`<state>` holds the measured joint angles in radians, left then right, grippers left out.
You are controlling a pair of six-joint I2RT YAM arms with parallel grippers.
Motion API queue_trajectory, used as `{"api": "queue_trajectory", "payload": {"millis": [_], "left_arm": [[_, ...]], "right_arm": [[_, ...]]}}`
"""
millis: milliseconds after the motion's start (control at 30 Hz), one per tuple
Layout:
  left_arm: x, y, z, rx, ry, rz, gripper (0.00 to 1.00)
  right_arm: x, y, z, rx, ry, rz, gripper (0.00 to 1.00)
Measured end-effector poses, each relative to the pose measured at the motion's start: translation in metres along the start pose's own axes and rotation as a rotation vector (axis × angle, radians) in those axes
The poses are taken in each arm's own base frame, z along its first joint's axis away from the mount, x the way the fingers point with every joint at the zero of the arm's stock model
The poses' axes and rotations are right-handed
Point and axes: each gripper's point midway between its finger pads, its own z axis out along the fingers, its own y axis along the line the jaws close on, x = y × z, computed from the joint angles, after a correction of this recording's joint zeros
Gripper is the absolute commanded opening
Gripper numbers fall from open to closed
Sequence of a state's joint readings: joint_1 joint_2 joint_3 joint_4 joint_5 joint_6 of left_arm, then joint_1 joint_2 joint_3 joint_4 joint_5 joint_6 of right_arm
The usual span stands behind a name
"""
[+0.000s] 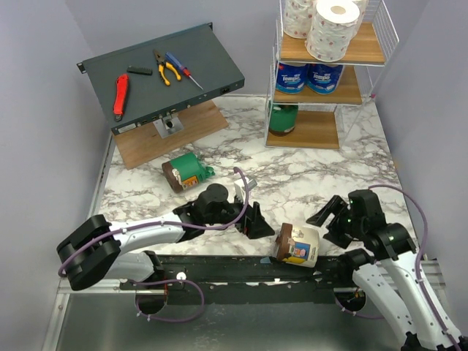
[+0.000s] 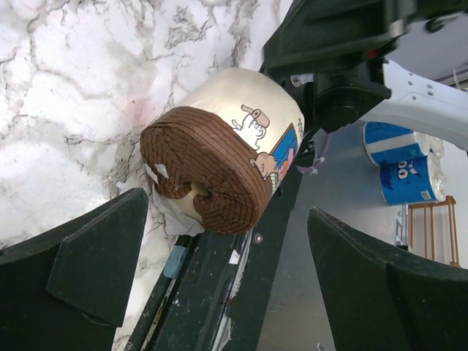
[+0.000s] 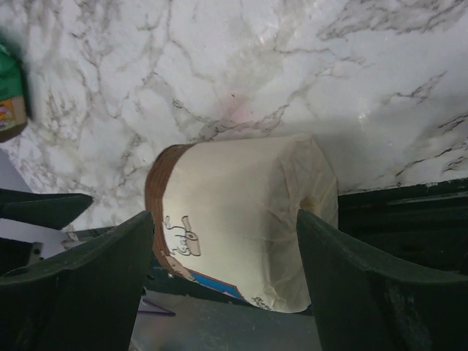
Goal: Place and organize the paper towels onto the shelf
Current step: Adjust the paper towel at the center of the board.
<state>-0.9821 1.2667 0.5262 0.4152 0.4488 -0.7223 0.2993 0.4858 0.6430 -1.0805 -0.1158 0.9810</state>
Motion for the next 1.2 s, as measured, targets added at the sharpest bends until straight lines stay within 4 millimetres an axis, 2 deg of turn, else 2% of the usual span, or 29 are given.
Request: {"api": "queue_trajectory", "payload": {"millis": [167, 367, 800, 1000, 1200], "left_arm": [[-0.01, -0.009, -0.006, 0.017, -0.039, 0.026, 0.94], [-0.009, -0.007, -0.009, 0.009, -0.044, 0.038, 0.94], [0.0, -0.001, -0.011, -0.018, -0.01, 0.048, 0.93], [0.004, -0.001, -0.007, -0.016, 0.027, 0.046, 0.91], [0.01, -0.01, 0.004, 0.006, 0.091, 0.049, 0.89]], "right_arm": [[0.023, -0.019, 0.021, 0.042, 0.111, 0.009, 0.81], [0.026, -0.012, 0.021, 0.007, 0.135, -0.007, 0.8], [0.028, 0.019, 0.021, -0.145, 0.172, -0.019, 0.79], [0.032, 0.016, 0.023, -0.142, 0.19, -0.044, 0.79], [0.043, 0.001, 0.02, -0.117, 0.229, -0.09, 0.8]]}}
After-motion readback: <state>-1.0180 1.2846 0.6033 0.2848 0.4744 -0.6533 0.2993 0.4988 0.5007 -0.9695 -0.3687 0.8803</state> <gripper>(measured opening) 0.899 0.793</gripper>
